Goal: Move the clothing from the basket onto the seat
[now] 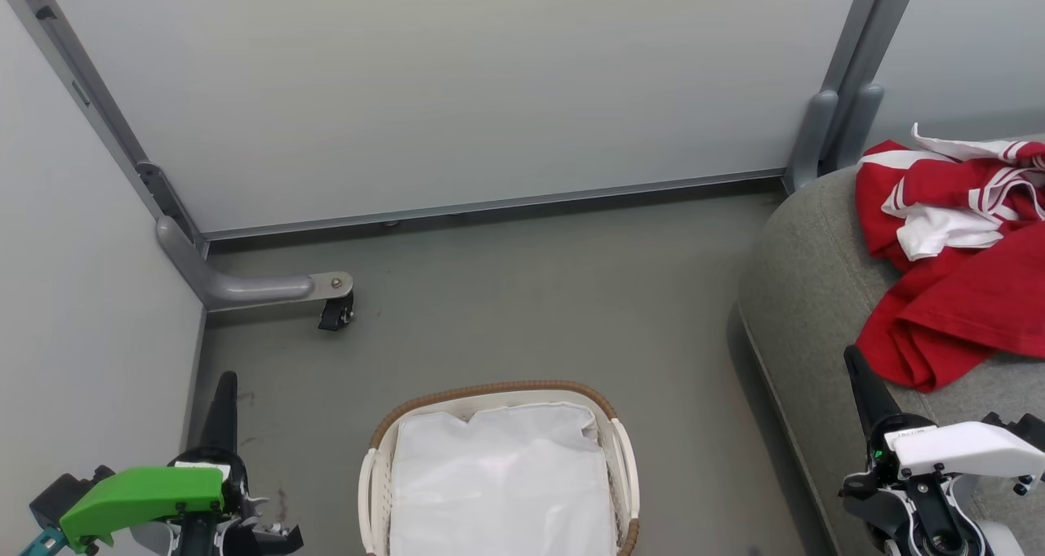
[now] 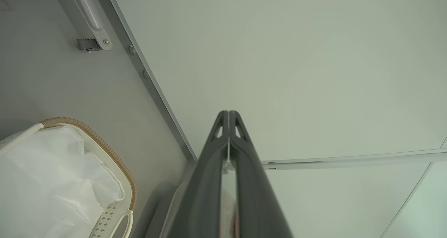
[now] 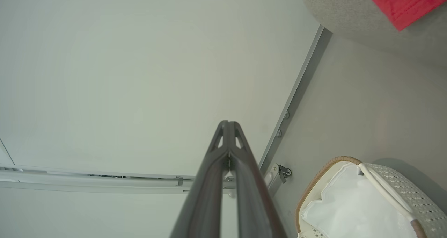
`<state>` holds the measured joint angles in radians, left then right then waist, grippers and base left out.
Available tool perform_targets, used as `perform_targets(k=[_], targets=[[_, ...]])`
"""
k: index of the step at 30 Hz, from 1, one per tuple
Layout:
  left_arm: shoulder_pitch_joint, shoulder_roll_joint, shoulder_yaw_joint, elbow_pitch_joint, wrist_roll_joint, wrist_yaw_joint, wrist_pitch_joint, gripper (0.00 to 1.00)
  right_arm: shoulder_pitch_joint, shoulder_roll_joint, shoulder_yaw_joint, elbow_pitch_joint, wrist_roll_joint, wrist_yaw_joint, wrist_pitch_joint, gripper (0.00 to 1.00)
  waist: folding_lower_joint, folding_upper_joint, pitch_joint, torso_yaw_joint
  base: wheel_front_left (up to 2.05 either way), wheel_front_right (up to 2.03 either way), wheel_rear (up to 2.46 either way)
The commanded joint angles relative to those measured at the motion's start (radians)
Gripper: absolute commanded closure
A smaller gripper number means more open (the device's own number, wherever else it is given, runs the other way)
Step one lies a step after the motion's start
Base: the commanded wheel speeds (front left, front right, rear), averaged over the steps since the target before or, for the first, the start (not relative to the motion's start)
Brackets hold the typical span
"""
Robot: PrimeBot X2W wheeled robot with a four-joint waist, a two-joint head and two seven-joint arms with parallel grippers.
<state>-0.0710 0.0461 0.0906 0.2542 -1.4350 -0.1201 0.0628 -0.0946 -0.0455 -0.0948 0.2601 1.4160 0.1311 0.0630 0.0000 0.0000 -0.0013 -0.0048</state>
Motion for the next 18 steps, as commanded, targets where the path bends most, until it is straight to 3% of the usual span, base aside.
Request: perform_targets(k=[1, 18], targets=[[-0.022, 0.006, 0.004, -0.008, -0.021, -0.006, 0.008, 1.0, -0.017, -0.006, -0.006, -0.009, 0.022, 0.0, 0.008, 1.0, 0.0, 0.0, 0.0, 0.0, 0.0, 0.0, 0.0], [-0.037, 0.007, 0.02, -0.009, -0.13, -0.012, 0.041, 1.0, -0.019, -0.007, -0.016, -0.015, 0.144, -0.001, 0.04, 1.0, 0.0, 0.0, 0.003, 0.003, 0.0, 0.0, 0.0]])
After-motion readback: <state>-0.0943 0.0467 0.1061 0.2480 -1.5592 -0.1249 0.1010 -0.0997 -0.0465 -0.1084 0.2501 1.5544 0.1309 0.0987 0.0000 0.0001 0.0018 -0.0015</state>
